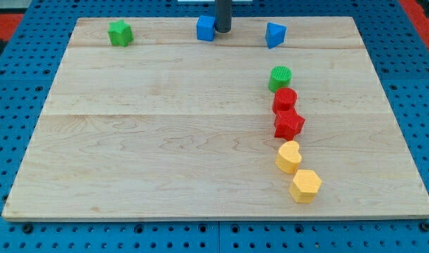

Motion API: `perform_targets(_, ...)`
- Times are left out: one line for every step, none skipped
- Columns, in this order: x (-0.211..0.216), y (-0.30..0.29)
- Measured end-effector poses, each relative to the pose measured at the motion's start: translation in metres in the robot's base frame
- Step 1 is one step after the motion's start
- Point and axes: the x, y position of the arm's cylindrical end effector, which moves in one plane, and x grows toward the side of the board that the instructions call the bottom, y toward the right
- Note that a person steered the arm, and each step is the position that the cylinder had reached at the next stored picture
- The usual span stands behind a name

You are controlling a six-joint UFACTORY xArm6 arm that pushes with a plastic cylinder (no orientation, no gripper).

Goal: Push blue triangle slightly towards the green circle

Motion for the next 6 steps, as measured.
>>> perform_targets(-0.022,0.031)
perform_targets(-0.025,0.065)
perform_targets(0.010,0.119)
perform_targets(0.056,0.117)
perform_targets(0.100,0.111)
perform_targets(0.108,0.072)
